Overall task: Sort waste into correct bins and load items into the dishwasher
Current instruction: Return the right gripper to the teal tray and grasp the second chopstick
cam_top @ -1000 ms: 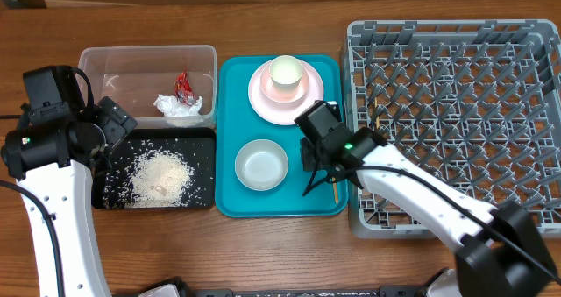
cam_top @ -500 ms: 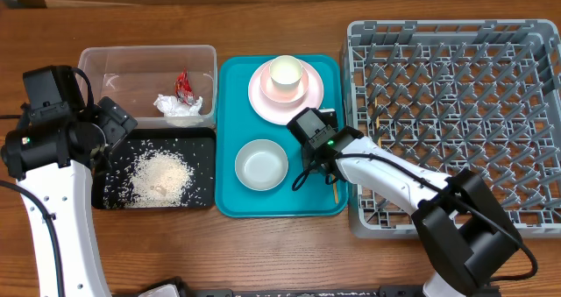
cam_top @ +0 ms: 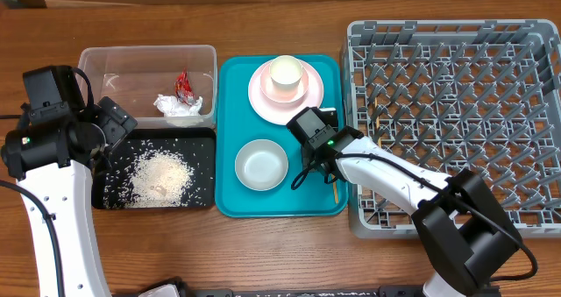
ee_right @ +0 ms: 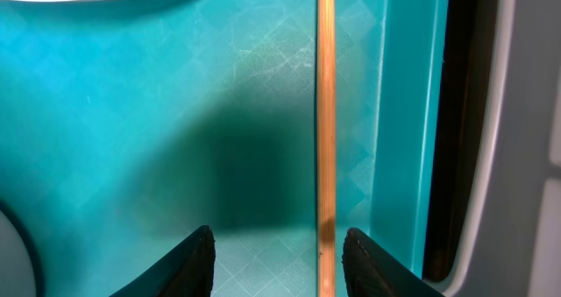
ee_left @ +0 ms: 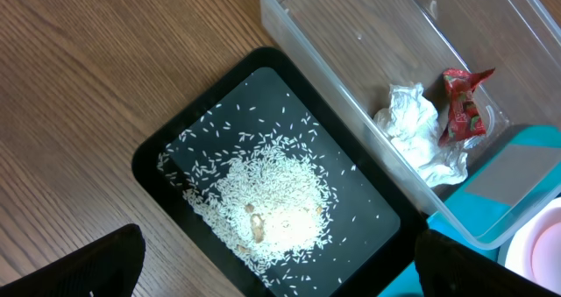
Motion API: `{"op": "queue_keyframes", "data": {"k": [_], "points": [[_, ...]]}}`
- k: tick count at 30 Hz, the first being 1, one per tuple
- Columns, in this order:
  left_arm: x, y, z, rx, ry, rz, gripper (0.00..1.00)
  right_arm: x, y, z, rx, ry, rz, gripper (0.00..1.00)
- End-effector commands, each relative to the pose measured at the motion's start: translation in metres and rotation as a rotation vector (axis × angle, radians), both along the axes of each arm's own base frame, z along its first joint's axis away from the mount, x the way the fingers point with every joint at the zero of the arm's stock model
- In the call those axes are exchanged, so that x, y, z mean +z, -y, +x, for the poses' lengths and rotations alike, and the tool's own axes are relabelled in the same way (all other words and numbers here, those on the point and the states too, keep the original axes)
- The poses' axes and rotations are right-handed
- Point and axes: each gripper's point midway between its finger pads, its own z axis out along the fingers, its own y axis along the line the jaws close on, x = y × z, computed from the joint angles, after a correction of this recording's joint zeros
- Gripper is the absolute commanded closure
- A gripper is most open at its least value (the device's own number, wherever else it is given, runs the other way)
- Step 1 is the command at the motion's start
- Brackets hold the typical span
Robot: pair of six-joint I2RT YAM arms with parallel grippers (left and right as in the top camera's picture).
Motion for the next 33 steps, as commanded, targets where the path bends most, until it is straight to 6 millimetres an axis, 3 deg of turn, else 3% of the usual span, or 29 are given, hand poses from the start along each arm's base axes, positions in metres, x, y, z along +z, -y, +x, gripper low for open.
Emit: {"op": "queue_keyframes", "data": {"k": [1,7,17,25,29,33], "points": [[0.003,-0.001,0.003,0.011,0.012,-0.006,0.0,-0.009,0.0,-0.002,-0.007,-0.016,-0.005,0.51],[0.003,-0.001,0.003,0.012,0.012,-0.006,0.0,-0.021,-0.001,-0.003,-0.005,-0.036,-0.011,0.51],[0.003,-0.001,0.003,0.011,0.012,-0.006,0.0,-0.022,-0.014,-0.009,-0.007,-0.076,0.063,0.51],[0.003,-0.001,0.003,0.011,0.012,-0.006,0.0,-0.023,-0.022,-0.012,0.006,-0.099,0.104,0.73],[0.003,-0.001,0.003,0.011,0.012,-0.006,0.0,-0.023,-0.022,-0.012,0.006,-0.098,0.105,0.75],[0.003,-0.001,0.003,0.012,0.012,-0.006,0.0,-0.023,-0.021,-0.012,0.006,-0.099,0.104,0.84]]}}
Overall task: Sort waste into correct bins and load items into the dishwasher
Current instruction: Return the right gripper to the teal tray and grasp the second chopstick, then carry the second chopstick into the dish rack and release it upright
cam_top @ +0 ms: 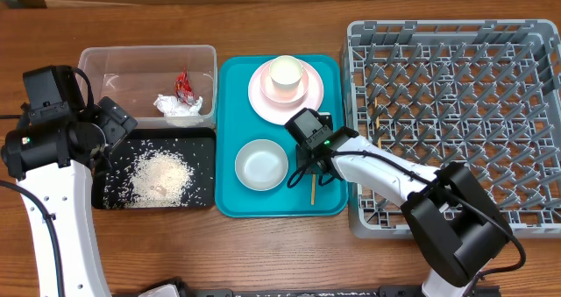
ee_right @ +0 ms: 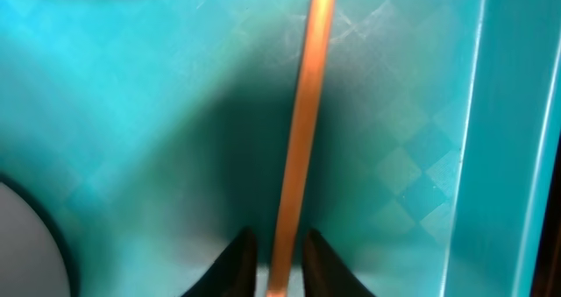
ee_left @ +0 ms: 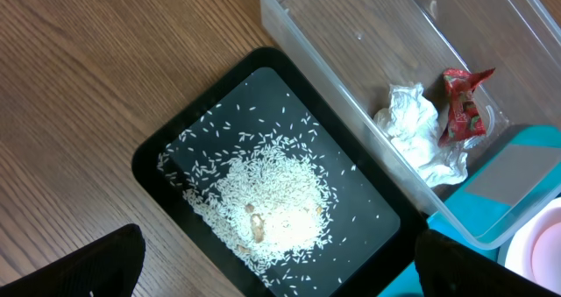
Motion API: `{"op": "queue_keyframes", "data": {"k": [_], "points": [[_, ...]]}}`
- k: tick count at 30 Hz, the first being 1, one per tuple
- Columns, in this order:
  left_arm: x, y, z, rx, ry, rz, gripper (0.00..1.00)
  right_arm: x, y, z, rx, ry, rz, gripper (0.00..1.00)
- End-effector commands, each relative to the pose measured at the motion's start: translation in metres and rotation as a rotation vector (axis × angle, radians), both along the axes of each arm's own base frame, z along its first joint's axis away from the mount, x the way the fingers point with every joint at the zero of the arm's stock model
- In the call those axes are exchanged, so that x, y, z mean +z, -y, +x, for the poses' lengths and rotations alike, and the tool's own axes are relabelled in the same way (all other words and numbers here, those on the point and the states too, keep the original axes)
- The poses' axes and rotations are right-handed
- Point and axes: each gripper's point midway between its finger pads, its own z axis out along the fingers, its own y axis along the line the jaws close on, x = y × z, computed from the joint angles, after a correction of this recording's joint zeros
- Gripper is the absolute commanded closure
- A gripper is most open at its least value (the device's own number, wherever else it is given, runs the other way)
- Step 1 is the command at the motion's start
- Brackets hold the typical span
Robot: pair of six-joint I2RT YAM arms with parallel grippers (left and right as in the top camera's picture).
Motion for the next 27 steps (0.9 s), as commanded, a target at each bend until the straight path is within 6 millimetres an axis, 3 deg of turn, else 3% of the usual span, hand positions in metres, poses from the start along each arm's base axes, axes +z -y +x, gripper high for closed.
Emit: {"op": "queue_keyframes", "data": {"k": [1,9,13,18,27], "points": [[0.003,-0.001,0.003,0.011,0.012,-0.006,0.0,-0.004,-0.002,-0.005,0.004,-0.025,0.011,0.87],[0.003,-0.001,0.003,0.011,0.012,-0.006,0.0,-0.005,0.001,-0.009,0.004,-0.042,-0.004,0.96],[0.003,-0.001,0.003,0.012,0.012,-0.006,0.0,0.006,0.003,-0.007,0.0,-0.061,-0.02,0.96],[0.003,-0.001,0.003,0.011,0.012,-0.006,0.0,0.039,0.005,0.005,-0.026,-0.078,-0.032,0.96],[0.003,-0.001,0.003,0.012,0.012,-0.006,0.0,0.121,0.017,0.043,-0.066,-0.026,-0.02,0.96]]}}
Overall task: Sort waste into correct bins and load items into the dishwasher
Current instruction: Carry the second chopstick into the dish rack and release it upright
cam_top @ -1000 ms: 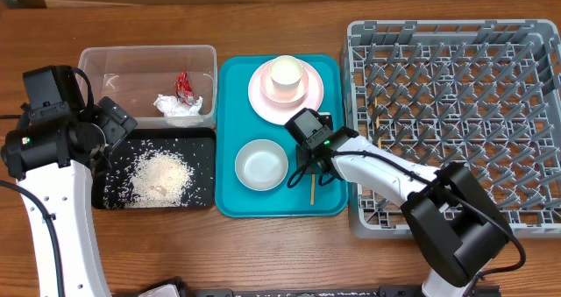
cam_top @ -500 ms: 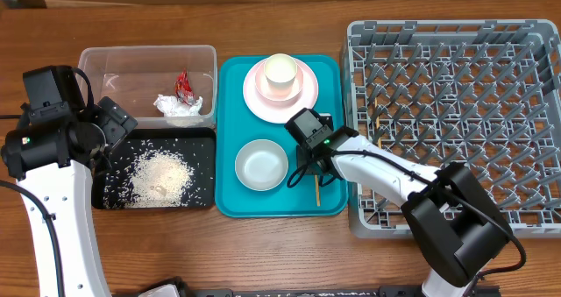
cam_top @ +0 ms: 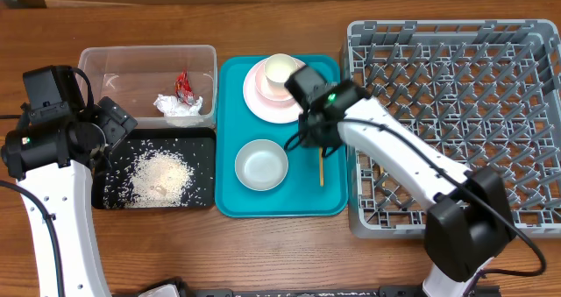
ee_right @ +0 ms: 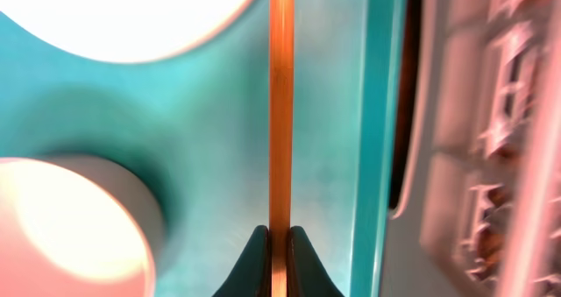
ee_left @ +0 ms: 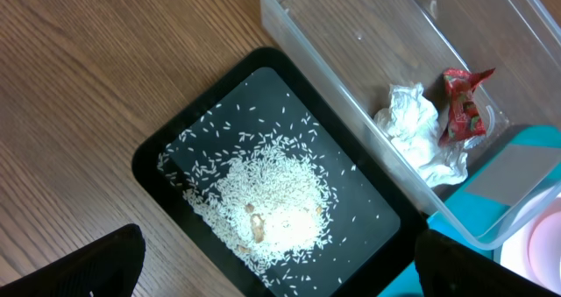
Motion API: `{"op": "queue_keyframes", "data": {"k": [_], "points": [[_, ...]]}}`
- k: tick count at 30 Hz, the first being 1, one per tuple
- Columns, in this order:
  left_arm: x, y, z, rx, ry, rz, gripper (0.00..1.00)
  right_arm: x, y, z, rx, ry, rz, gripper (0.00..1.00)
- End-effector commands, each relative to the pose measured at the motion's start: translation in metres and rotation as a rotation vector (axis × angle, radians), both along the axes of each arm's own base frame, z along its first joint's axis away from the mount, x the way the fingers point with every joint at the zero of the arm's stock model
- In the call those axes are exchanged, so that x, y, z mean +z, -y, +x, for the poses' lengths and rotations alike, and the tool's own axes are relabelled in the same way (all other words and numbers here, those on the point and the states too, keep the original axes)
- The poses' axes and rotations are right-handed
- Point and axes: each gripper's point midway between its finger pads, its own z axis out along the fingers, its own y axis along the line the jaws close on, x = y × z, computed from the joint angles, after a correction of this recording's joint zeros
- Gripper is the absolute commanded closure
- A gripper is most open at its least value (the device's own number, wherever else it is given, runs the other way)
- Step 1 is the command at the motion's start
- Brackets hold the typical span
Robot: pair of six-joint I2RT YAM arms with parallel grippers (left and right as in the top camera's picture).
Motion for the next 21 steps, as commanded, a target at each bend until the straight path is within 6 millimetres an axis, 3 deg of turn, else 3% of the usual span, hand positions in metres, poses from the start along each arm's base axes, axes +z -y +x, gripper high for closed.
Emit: {"op": "queue_keyframes", "data": {"k": [1,5,10,16,21], "points": [[0.003,-0.001,0.003,0.012,0.012,-0.006,0.0,0.029,0.011,0.024,0.005,0.058,0.006,0.96],[0.003,-0.001,0.003,0.011,0.012,-0.006,0.0,0.043,0.041,0.034,0.006,0.044,-0.025,0.96],[0.003,-0.001,0.003,0.011,0.012,-0.006,0.0,0.044,0.083,0.04,-0.024,0.002,-0.055,0.96],[0.003,-0.001,0.003,0.012,0.012,-0.006,0.0,0.041,0.119,0.037,-0.034,-0.055,-0.075,0.96],[0.003,-0.001,0.003,0.012,0.012,-0.006,0.0,0.039,0.136,0.038,-0.056,-0.072,-0.082,0.96]]}}
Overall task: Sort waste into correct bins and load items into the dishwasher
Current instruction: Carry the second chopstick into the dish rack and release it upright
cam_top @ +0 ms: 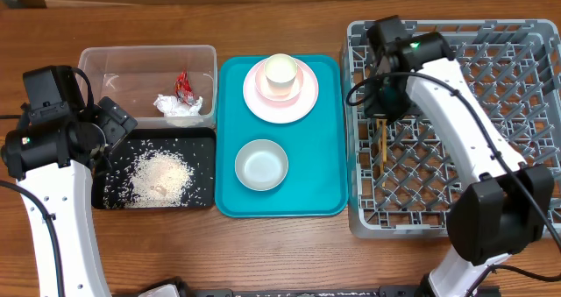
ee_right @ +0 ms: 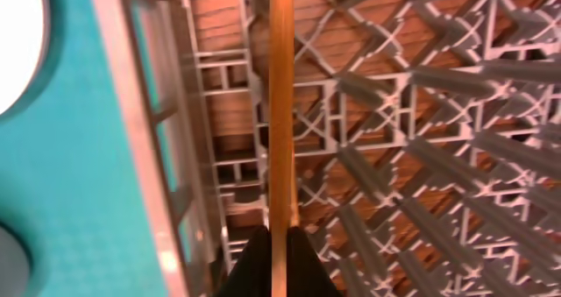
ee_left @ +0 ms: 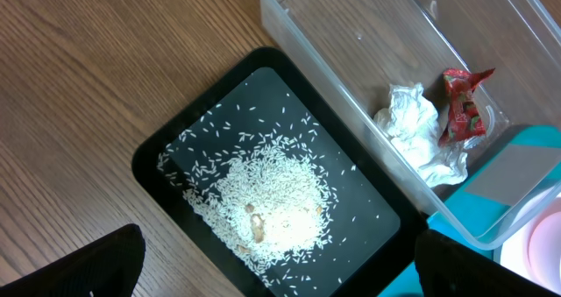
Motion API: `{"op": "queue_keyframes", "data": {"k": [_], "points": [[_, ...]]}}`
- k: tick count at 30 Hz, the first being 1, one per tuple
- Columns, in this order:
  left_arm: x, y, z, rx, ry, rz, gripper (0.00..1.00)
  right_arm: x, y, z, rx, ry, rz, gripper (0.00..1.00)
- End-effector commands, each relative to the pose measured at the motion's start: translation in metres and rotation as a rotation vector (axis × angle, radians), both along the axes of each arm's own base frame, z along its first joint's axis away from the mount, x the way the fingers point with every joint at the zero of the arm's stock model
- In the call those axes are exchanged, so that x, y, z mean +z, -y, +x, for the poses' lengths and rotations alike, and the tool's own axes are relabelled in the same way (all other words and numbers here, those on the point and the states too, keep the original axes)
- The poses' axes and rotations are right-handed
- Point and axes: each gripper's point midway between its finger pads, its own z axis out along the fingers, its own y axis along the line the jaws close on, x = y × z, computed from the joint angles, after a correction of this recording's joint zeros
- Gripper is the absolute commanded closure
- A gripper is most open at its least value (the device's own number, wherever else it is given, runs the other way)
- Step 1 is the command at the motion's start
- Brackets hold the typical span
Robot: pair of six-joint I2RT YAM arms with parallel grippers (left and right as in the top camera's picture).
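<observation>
My right gripper (cam_top: 383, 115) is shut on a thin wooden chopstick (cam_top: 383, 142) and holds it over the left part of the grey dish rack (cam_top: 359, 216). The right wrist view shows the chopstick (ee_right: 280, 104) running straight out from the shut gripper (ee_right: 280, 244) above the rack's grid (ee_right: 403, 87). On the teal tray (cam_top: 329, 192) stand a pink plate (cam_top: 303, 99) carrying a cup (cam_top: 282, 73), and a pale bowl (cam_top: 261, 165). My left gripper (ee_left: 276, 244) hangs open above the black tray of rice (ee_left: 272, 201).
The clear bin (cam_top: 110, 69) at the back left holds a crumpled tissue (cam_top: 180, 106) and a red wrapper (cam_top: 183, 85). The black tray (cam_top: 203, 192) lies in front of it. The left arm (cam_top: 53, 139) stands beside both trays.
My right gripper, with the chopstick in it, was over the teal tray beside the plate; now it is over the left part of the rack. The left arm has not moved.
My right gripper stood open, low over a chopstick lying along the teal tray's right side. Then its jaws were nearly shut round the stick. Later it held the stick up near the plate, and now holds it over the rack. The left arm stayed still.
</observation>
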Motion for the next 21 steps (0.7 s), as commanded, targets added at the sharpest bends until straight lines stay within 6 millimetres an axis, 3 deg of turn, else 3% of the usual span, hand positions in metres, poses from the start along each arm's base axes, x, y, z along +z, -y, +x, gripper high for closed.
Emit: {"op": "queue_keyframes", "data": {"k": [1,21], "points": [[0.0032,-0.001,0.0028,0.011,0.012,-0.006,0.0,0.0057,0.0062,0.0061,0.024,0.016,0.004,0.96],[0.0032,-0.001,0.0028,0.011,0.012,-0.006,0.0,0.0042,0.0083,0.0073,0.063,0.014,-0.002,0.96]]}}
